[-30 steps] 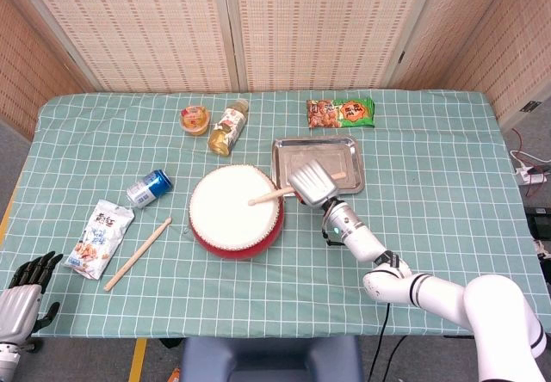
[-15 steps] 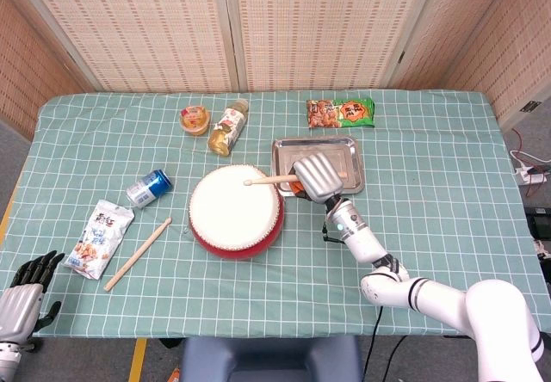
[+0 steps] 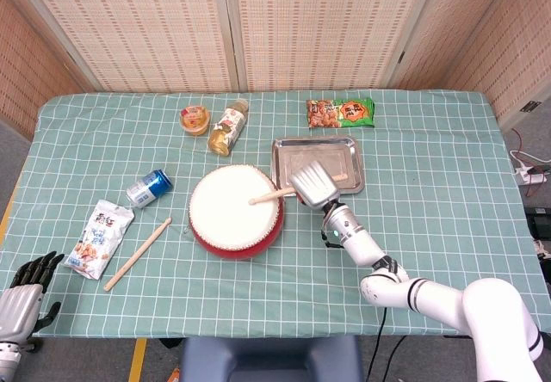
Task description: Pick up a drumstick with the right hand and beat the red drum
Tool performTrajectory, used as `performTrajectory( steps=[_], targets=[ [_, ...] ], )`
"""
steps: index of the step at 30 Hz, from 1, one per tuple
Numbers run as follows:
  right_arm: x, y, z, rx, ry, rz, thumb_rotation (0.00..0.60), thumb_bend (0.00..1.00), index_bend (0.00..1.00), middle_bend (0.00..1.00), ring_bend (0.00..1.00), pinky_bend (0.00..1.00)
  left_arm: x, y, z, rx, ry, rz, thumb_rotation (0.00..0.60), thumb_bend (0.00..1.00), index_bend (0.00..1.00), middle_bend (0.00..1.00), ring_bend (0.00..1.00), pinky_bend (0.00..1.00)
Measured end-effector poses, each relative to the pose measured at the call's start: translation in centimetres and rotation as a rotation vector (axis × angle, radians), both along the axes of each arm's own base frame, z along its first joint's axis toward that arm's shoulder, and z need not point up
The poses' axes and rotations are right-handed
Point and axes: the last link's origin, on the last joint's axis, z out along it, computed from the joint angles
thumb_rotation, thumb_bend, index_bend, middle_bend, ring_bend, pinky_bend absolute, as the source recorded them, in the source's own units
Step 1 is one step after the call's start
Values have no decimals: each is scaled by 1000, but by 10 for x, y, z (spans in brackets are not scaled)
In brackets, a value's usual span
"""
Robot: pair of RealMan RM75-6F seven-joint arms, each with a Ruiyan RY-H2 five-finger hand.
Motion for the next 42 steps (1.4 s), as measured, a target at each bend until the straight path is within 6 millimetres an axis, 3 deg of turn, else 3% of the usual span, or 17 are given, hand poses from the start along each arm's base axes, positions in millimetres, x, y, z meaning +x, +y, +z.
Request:
performTrajectory(
  steps=[5, 8, 15, 20, 27, 35, 42],
  targets=[
    [-4, -3, 12, 11, -225, -87, 600, 667, 1000, 1000, 1000, 1000, 0, 1, 0, -1, 0, -3, 600, 344, 0, 0, 0, 16],
    [-21, -10, 23, 14, -330, -179, 600, 656, 1000, 1000, 1000, 1000, 1, 1, -1, -3, 0, -6, 600, 344, 0, 0, 0, 17],
    [-61, -28, 26, 34, -282, -326, 600, 602, 1000, 975, 967, 999, 5, 2, -3, -9, 7, -10, 600, 343, 0, 0, 0, 16],
    [-72, -43, 19, 32, -240, -365, 600, 561, 981, 909, 874, 928, 7, 2, -2, -10, 17, 2, 600, 343, 0, 0, 0, 16],
    [-73, -61, 1, 35, -220, -399, 600, 511, 848, 752, 690, 755, 6, 1, -1, -13, 25, 23, 600, 343, 0, 0, 0, 16],
    [-69, -69, -18, 85, -225, -451, 600, 441, 565, 483, 389, 529, 5, 2, -2, -16, 23, 35, 600, 343, 0, 0, 0, 16],
    [-68, -73, -20, 96, -227, -466, 600, 406, 384, 363, 264, 390, 6, 3, -3, -17, 22, 29, 600, 345, 0, 0, 0, 16]
  ],
)
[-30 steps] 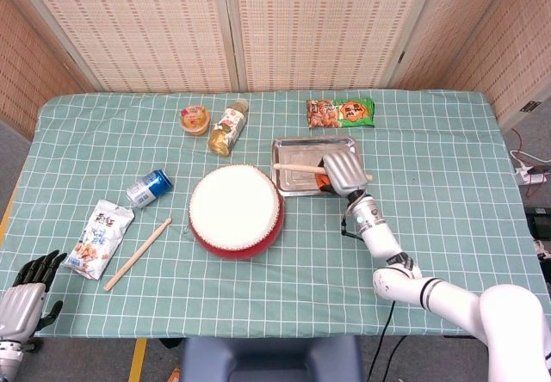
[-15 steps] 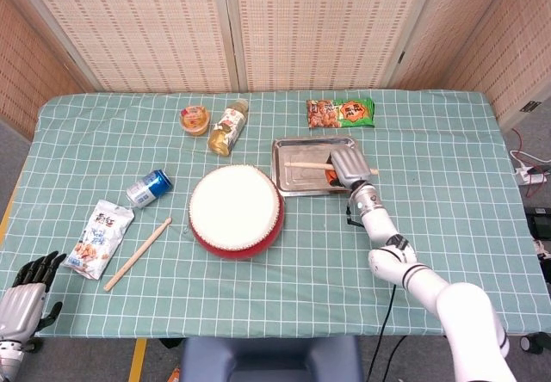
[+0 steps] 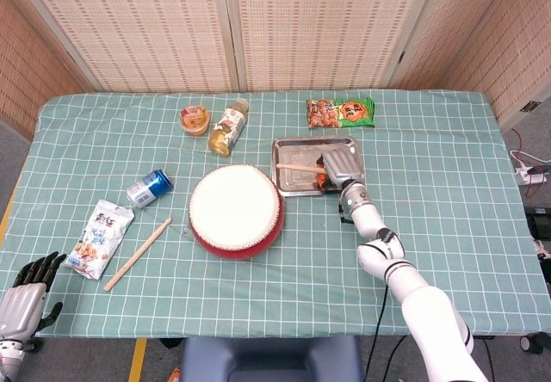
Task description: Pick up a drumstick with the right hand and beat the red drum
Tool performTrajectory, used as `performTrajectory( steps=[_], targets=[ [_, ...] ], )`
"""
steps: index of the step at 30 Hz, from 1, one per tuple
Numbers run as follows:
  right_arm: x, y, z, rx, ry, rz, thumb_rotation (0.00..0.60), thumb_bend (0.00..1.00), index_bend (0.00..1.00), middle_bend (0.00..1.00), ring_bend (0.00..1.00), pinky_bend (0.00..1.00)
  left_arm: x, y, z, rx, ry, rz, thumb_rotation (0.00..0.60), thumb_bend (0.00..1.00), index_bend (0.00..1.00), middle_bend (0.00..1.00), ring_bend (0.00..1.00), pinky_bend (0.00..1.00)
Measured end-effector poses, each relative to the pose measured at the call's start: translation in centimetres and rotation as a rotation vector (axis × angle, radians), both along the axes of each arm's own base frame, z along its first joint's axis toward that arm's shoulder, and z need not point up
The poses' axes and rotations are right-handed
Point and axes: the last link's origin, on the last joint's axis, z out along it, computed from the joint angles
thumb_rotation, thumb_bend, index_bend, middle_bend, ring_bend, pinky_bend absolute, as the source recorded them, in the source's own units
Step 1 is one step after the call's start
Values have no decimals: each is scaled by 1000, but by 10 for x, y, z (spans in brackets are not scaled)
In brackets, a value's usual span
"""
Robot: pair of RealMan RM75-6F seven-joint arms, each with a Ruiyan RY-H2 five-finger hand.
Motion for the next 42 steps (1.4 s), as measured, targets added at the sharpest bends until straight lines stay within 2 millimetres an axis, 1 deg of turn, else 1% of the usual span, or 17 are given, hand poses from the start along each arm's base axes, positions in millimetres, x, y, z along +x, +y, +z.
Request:
performTrajectory(
  steps=[2, 7, 12, 16, 23, 26, 29, 34, 38, 42],
  targets=[
    [-2, -1, 0, 11, 4, -12, 600, 389, 318, 324, 216, 331, 1, 1, 0, 0, 0, -4, 600, 345, 0, 0, 0, 16],
    [-6, -4, 6, 28, 26, -26, 600, 365, 228, 263, 142, 250, 2, 1, -1, -1, -1, -14, 600, 345, 0, 0, 0, 16],
    [-7, -5, 10, 33, 36, -20, 600, 362, 185, 235, 110, 210, 2, 0, 0, 3, -1, -13, 600, 345, 0, 0, 0, 16],
    [-5, -5, 12, 30, 37, -9, 600, 356, 110, 186, 66, 146, 2, -1, 1, 3, 1, -13, 600, 345, 0, 0, 0, 16],
    [-1, -6, 11, 30, 52, 8, 600, 343, 66, 157, 30, 94, 1, 0, 1, 3, 0, -9, 600, 344, 0, 0, 0, 16],
    [0, -7, 10, 32, 81, 13, 600, 311, 20, 124, 1, 52, 0, 0, 1, 3, 0, -9, 600, 345, 0, 0, 0, 16],
    [2, -8, 9, 34, 95, 13, 600, 291, 17, 115, 0, 51, 0, 1, 1, 5, -2, -6, 600, 345, 0, 0, 0, 16],
    [5, -6, 8, 35, 74, 25, 600, 290, 20, 114, 0, 51, -1, 2, 1, 4, -3, -5, 600, 344, 0, 0, 0, 16],
    [4, -3, 18, 9, 44, 65, 600, 290, 56, 114, 0, 63, 0, 5, 1, 8, -5, -20, 600, 344, 0, 0, 0, 16],
    [-2, 7, 36, -24, -5, 118, 600, 290, 93, 114, 1, 96, 2, 8, 2, 12, -8, -37, 600, 344, 0, 0, 0, 16]
  ],
)
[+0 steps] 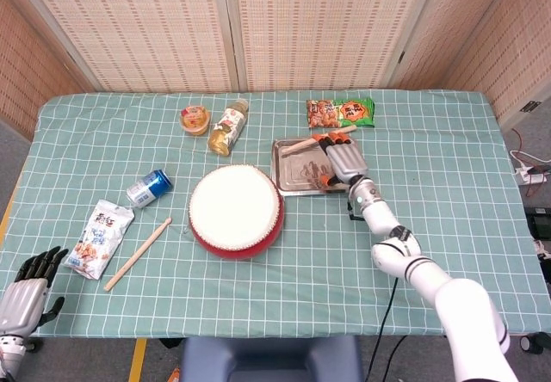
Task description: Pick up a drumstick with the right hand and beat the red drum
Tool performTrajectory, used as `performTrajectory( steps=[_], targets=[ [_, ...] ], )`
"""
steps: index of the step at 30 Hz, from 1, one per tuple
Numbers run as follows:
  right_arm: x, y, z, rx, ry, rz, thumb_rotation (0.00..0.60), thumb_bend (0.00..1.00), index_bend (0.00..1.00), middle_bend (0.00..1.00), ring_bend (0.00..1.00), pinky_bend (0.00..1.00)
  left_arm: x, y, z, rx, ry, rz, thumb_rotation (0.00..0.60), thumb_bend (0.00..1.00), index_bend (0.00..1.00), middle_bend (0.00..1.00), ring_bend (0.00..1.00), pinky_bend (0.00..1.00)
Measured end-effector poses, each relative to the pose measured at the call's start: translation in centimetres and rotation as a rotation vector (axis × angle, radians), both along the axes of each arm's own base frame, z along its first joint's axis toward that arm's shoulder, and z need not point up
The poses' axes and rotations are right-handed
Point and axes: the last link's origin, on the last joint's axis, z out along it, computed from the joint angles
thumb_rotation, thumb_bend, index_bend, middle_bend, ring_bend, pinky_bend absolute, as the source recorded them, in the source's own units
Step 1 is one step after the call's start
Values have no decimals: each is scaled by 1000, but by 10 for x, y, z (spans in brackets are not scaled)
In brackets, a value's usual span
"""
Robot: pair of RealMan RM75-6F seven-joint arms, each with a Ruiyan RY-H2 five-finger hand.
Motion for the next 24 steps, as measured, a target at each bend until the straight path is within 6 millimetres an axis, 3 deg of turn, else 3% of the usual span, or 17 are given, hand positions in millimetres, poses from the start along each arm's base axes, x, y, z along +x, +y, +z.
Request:
performTrajectory(
  steps=[5, 8, 11, 18, 24],
  targets=[
    [-13, 29, 30, -44, -50, 59, 600, 290, 138, 115, 26, 147, 4, 4, 1, 14, -3, -20, 600, 343, 0, 0, 0, 16],
    [-26, 56, 53, -77, -62, 77, 600, 290, 162, 114, 37, 153, 8, 6, 1, 19, -3, -37, 600, 345, 0, 0, 0, 16],
    [-42, 91, 81, -120, -70, 68, 600, 290, 180, 114, 44, 153, 12, 9, 2, 25, -3, -51, 600, 345, 0, 0, 0, 16],
    [-101, 193, 152, -297, -38, -54, 600, 290, 182, 114, 44, 152, 21, 12, 3, 40, -7, -81, 600, 343, 0, 0, 0, 16],
    [-120, 263, 175, -365, -8, -95, 600, 290, 137, 114, 38, 106, 28, 13, 7, 76, -16, -115, 600, 344, 0, 0, 0, 16]
  ],
)
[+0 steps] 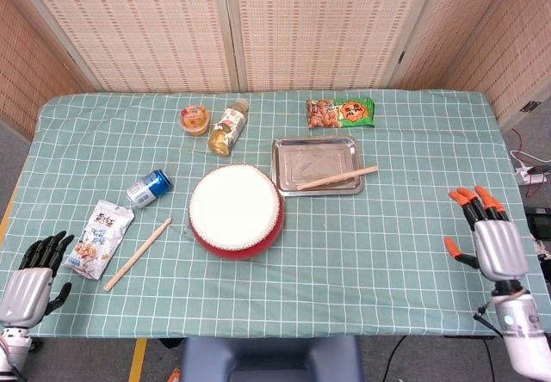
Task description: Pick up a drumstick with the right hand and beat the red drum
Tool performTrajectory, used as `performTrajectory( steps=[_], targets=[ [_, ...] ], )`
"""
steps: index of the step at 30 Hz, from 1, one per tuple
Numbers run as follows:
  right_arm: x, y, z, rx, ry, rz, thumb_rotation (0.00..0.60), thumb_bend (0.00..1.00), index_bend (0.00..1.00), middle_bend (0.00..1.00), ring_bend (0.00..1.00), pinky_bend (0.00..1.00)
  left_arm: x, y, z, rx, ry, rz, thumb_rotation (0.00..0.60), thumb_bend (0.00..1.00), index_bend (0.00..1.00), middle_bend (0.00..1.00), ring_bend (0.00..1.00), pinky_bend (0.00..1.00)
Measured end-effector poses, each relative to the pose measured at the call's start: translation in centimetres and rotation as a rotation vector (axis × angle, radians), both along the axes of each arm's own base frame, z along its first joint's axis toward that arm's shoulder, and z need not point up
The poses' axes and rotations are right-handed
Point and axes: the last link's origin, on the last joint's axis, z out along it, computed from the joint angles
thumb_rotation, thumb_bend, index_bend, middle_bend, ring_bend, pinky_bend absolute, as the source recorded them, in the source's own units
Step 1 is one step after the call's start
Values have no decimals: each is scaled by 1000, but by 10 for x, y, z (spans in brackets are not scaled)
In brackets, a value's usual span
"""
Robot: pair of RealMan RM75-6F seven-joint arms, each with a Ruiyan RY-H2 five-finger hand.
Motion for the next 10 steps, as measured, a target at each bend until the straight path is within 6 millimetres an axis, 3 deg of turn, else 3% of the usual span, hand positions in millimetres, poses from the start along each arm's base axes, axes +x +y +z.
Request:
performTrajectory(
  steps=[6, 10],
  targets=[
    [-4, 50, 2, -1, -39, 8, 600, 290, 116, 113, 8, 13, 4, -1, 2, 17, -5, -21, 600, 345, 0, 0, 0, 16],
    [-4, 66, 2, 4, -56, 10, 600, 290, 112, 113, 7, 3, 6, -2, 4, 35, -7, -32, 600, 345, 0, 0, 0, 16]
  ],
)
